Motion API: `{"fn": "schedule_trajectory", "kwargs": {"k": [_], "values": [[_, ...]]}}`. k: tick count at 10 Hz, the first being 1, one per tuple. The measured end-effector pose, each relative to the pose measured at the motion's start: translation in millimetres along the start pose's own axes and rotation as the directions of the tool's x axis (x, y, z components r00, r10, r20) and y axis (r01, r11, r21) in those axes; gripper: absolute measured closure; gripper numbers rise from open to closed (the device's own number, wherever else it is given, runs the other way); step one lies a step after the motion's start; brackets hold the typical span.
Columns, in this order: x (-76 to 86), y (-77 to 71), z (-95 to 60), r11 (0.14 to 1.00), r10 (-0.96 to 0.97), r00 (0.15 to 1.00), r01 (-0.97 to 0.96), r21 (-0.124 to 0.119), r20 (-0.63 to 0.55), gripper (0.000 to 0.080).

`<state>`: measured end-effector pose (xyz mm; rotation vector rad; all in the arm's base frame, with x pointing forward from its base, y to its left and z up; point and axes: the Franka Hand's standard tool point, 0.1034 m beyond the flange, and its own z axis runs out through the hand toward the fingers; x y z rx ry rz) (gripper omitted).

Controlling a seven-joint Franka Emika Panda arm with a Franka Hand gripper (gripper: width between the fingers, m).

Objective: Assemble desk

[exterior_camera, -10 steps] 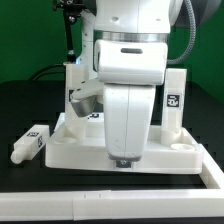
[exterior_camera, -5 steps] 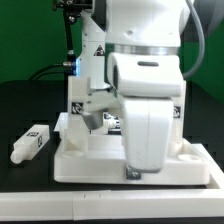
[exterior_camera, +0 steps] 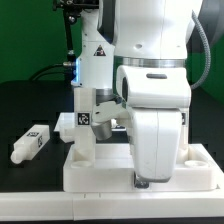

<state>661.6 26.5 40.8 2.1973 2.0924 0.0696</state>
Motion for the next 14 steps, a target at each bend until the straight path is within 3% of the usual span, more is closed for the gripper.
{"fn": "schedule_trajectory", "kwargs": {"k": [2,5,14], "values": [[0.1,-5.0,0.8,1.000,0.010,1.000,-0.010,-0.016,-0.002,0.0745],[-4.6,-12.5,7.4,1.000,0.017,1.000,-0.017,-0.001,0.001,0.0746],[4.4,-6.1,10.6,1.000,-0.005,1.000,0.005,-0.013,0.023,0.0749]]}}
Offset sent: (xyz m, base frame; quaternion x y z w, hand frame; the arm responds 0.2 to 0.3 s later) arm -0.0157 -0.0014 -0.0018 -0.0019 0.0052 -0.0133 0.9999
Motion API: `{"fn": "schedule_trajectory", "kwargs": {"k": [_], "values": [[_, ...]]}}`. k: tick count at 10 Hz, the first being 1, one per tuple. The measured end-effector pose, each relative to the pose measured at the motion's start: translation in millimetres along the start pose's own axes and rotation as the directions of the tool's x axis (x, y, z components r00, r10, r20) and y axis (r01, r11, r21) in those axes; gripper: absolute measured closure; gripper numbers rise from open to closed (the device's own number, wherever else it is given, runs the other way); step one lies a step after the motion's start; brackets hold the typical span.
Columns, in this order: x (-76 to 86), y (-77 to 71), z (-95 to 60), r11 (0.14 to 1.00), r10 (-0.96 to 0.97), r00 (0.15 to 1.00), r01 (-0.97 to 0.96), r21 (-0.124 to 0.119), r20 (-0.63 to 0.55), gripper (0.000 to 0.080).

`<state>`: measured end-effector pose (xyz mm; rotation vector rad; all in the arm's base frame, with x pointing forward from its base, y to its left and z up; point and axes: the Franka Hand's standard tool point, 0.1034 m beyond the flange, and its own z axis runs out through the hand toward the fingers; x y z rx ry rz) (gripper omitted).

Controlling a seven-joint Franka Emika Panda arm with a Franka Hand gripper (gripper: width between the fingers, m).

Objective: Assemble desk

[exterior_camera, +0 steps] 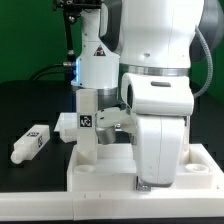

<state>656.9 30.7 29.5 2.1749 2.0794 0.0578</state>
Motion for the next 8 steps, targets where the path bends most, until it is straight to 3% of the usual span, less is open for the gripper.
{"fn": "schedule_trajectory", "kwargs": {"k": [1,2,3,4,5,8], "values": [[-0.2,-3.7,-0.3,1.000,0.000,1.000,0.000,0.014,0.002,0.0655],[-0.7,-2.6,-3.9,1.000,0.002,1.000,-0.002,0.025,0.007,0.0655],[-1.2,2.4,-21.5,0.999,0.032,0.999,-0.032,0.040,0.013,0.0464],[-3.4,7.6,-46.4,0.996,0.074,0.997,-0.075,0.039,0.015,0.0282],[-7.0,11.5,-61.2,0.996,0.082,0.997,-0.082,0.023,0.012,0.0191],[-11.8,12.3,-62.2,0.947,0.320,0.947,-0.321,0.017,0.015,0.0152]]}}
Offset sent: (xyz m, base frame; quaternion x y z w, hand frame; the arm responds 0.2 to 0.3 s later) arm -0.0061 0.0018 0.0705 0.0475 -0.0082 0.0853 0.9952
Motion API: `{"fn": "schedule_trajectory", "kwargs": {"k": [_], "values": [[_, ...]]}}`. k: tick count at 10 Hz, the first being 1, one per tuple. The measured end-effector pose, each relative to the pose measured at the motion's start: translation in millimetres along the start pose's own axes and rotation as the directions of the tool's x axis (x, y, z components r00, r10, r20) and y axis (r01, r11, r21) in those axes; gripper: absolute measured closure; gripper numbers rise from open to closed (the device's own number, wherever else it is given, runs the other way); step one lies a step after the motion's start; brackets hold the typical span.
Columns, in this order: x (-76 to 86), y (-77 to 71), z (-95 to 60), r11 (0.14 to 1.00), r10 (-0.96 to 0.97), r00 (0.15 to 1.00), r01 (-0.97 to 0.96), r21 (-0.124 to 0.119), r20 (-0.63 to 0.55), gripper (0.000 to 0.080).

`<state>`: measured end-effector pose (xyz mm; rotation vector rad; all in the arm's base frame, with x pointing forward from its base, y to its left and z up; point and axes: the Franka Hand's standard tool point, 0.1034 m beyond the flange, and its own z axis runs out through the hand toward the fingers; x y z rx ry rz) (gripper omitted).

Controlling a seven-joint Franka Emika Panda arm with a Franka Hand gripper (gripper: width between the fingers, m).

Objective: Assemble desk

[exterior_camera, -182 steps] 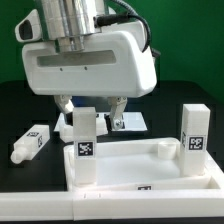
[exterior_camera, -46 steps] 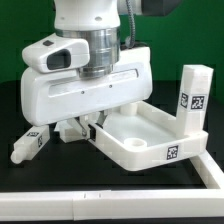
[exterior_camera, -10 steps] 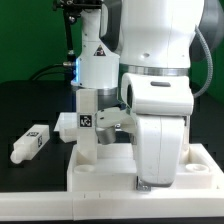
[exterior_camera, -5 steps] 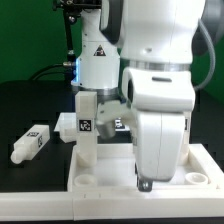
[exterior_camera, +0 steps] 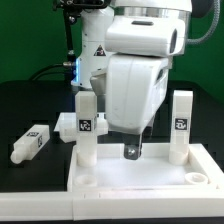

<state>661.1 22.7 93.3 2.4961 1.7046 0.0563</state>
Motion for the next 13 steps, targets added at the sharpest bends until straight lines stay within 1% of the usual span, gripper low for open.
{"fn": "schedule_trajectory", "kwargs": {"k": [1,2,3,4,5,6,7,9,10,11,12,13], "values": [[-1.2,0.5,-0.1,0.998,0.066,0.998,-0.066,0.000,0.001,0.0152],[-13.3,2.1,-6.7,0.996,0.091,0.996,-0.091,0.020,0.014,0.0152],[-29.3,5.7,-22.7,0.988,0.146,0.989,-0.147,0.043,0.025,0.0150],[-45.3,9.6,-37.6,0.977,0.206,0.978,-0.208,0.054,0.040,0.0150],[-56.9,9.6,-47.2,0.969,0.234,0.971,-0.238,0.071,0.057,0.0150],[-63.0,12.3,-56.3,0.945,0.316,0.947,-0.320,0.064,0.063,0.0150],[-60.6,11.5,-53.6,0.916,0.392,0.917,-0.396,0.058,0.068,0.0150],[-59.7,10.5,-51.5,0.853,0.516,0.853,-0.520,0.050,0.078,0.0150],[-62.3,10.4,-53.9,0.817,0.569,0.818,-0.574,0.061,0.083,0.0150],[-72.5,12.5,-64.9,0.761,0.638,0.766,-0.643,0.085,0.084,0.0150],[-86.7,13.9,-77.0,0.705,0.697,0.713,-0.701,0.109,0.081,0.0150],[-104.1,10.7,-88.0,0.605,0.782,0.616,-0.787,0.121,0.096,0.0150]]}}
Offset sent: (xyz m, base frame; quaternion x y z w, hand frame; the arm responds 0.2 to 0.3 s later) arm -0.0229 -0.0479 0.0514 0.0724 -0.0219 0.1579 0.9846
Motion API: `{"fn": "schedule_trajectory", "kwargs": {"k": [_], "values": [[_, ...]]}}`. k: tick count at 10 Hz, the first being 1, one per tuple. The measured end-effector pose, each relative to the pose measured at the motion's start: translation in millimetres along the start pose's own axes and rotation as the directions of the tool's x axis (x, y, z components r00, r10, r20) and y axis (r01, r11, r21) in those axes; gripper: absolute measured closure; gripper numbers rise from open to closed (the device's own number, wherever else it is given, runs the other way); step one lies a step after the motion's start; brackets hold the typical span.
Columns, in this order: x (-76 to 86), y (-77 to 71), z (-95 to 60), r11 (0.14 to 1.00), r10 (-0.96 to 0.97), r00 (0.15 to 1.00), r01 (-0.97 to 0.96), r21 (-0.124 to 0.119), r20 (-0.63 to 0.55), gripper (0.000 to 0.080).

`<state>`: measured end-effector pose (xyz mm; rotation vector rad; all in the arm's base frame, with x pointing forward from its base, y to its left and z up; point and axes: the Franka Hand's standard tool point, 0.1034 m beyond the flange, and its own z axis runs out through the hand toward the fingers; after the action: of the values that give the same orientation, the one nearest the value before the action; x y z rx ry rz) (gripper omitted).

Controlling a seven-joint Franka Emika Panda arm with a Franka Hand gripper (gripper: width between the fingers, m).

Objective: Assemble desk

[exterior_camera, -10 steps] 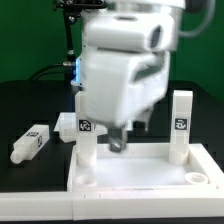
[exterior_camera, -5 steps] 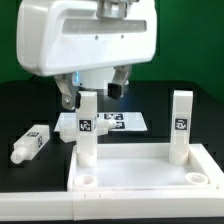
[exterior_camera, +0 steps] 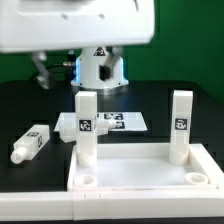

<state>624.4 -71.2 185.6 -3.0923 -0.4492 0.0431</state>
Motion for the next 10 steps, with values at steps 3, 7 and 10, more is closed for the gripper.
{"fn": "schedule_trajectory", "kwargs": {"k": [3,7,10], "values": [[-5.5,-2.5,1.6,0.965,0.263,0.965,-0.263,0.001,-0.018,0.0150],[-43.5,5.9,6.0,0.933,0.356,0.935,-0.354,0.057,-0.013,0.0150],[-97.0,-8.5,43.8,0.909,0.407,0.912,-0.410,0.071,0.051,0.0150]]}}
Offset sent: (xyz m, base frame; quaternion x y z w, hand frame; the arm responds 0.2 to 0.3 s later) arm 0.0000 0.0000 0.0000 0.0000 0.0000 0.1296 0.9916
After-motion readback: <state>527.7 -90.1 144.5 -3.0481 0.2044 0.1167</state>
